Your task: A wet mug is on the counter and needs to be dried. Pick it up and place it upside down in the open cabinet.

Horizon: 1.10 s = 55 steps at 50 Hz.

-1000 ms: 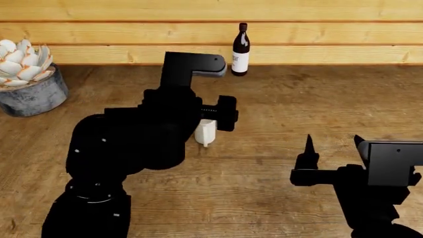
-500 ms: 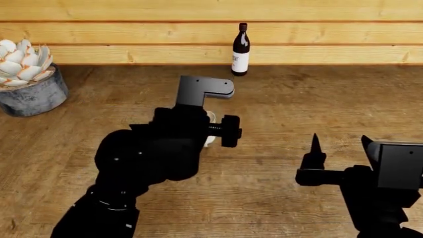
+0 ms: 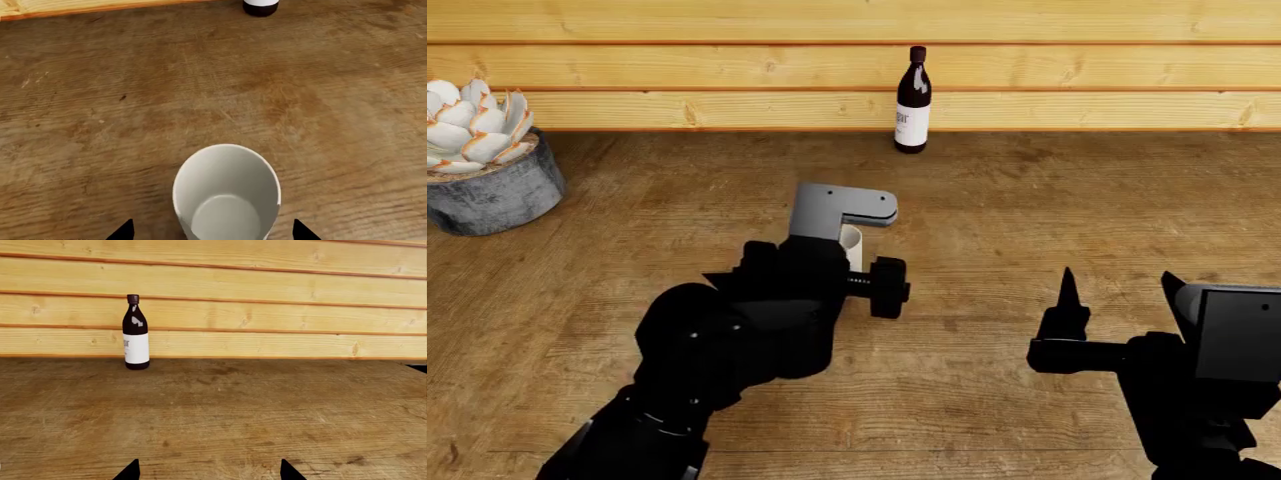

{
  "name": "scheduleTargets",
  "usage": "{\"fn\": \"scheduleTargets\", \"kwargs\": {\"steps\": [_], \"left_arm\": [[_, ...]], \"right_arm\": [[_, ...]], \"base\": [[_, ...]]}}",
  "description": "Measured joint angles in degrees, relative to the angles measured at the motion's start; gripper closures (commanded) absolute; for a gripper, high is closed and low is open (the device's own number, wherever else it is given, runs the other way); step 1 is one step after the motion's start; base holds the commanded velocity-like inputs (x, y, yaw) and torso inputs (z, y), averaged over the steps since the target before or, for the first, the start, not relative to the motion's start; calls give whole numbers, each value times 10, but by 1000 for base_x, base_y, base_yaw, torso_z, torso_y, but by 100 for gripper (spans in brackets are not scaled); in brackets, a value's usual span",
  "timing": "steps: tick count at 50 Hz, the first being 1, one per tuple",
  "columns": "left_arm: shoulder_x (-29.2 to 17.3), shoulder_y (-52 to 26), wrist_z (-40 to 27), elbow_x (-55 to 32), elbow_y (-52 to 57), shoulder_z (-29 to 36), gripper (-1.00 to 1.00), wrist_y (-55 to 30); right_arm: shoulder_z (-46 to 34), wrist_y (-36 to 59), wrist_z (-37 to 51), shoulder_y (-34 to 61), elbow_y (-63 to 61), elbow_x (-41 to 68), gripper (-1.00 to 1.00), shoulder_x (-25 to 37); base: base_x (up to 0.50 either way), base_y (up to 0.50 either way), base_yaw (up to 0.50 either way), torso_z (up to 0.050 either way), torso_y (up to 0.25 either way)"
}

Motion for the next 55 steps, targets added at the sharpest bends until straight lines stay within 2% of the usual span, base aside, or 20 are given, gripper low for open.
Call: {"fn": "scheduleTargets", "kwargs": {"steps": [37, 38, 55], "left_arm": [[-2, -1, 50, 22, -62, 51, -100, 65], [-2, -1, 51, 22, -63, 51, 100, 67], [-6, 1, 53, 25, -64, 62, 100, 83]], "right_arm": [[1, -8, 10, -4, 6, 14, -100, 5], [2, -9, 10, -4, 6, 14, -100, 5], [2, -11, 15, -7, 7, 21, -100, 7]], "base": [[0, 0, 0, 0, 0], [0, 0, 0, 0, 0], [1, 0, 0, 0, 0]]}}
